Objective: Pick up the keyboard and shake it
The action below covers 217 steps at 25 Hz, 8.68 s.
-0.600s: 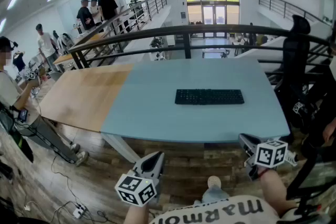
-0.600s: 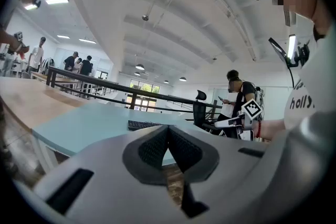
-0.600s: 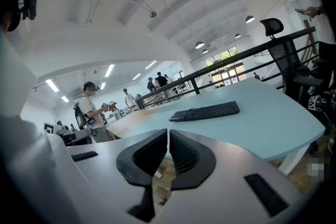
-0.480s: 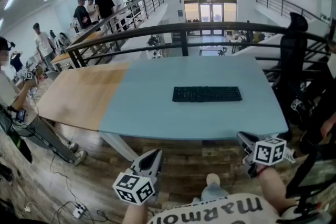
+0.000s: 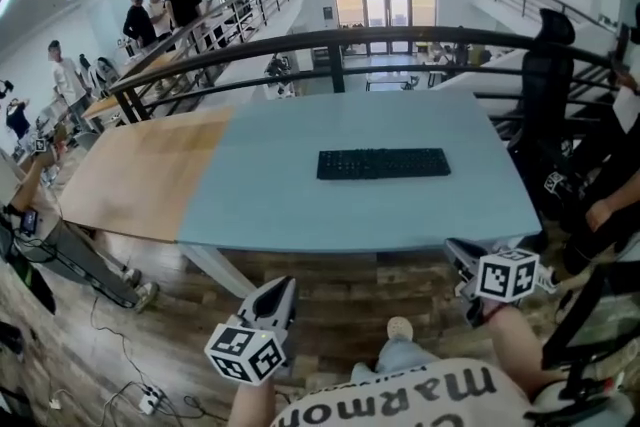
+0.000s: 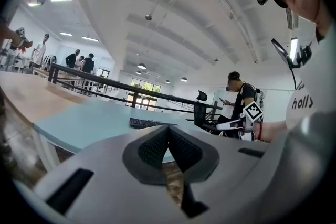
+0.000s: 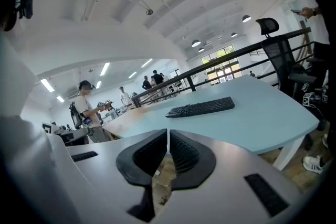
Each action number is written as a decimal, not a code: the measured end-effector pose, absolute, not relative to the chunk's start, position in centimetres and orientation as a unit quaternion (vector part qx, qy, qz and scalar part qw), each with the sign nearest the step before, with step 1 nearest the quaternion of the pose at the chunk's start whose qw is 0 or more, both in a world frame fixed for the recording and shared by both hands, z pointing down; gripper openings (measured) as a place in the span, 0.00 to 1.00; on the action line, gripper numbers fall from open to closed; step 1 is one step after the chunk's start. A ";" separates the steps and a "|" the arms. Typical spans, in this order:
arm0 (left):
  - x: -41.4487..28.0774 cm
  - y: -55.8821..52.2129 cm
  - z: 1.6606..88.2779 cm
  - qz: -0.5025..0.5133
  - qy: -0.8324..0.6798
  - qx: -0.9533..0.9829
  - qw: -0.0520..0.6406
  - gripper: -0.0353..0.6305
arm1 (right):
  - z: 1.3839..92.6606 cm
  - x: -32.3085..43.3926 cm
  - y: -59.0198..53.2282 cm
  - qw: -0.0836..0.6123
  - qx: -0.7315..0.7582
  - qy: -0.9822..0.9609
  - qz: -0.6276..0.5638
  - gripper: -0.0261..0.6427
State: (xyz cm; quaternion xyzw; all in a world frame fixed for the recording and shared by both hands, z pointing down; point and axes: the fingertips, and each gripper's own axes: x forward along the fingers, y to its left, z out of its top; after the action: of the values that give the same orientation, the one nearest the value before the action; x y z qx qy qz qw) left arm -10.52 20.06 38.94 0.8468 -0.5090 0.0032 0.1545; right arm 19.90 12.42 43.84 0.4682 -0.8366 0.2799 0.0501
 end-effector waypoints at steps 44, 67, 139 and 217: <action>-13.8 -4.7 40.6 0.024 -0.532 0.826 0.187 0.06 | 44.6 11.9 -16.2 0.066 0.400 -0.861 0.308 0.11; -10.7 -12.4 45.4 0.036 -0.532 0.812 0.238 0.06 | 51.6 10.8 -21.8 0.118 0.360 -0.852 0.362 0.11; -13.4 -23.0 55.5 0.087 -0.438 0.817 0.365 0.06 | 61.4 -2.2 -29.4 0.545 -0.139 -0.809 0.171 0.41; -3.3 -22.1 57.6 0.197 -0.205 0.915 0.285 0.38 | 48.7 18.9 -29.3 0.303 0.391 -0.855 0.155 0.44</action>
State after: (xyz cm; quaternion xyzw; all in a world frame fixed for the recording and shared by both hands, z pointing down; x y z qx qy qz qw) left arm -3.28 -22.14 57.62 0.9152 -0.2052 0.1968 0.2855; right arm 18.95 -29.30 48.66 0.3911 -0.8550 0.1552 0.3032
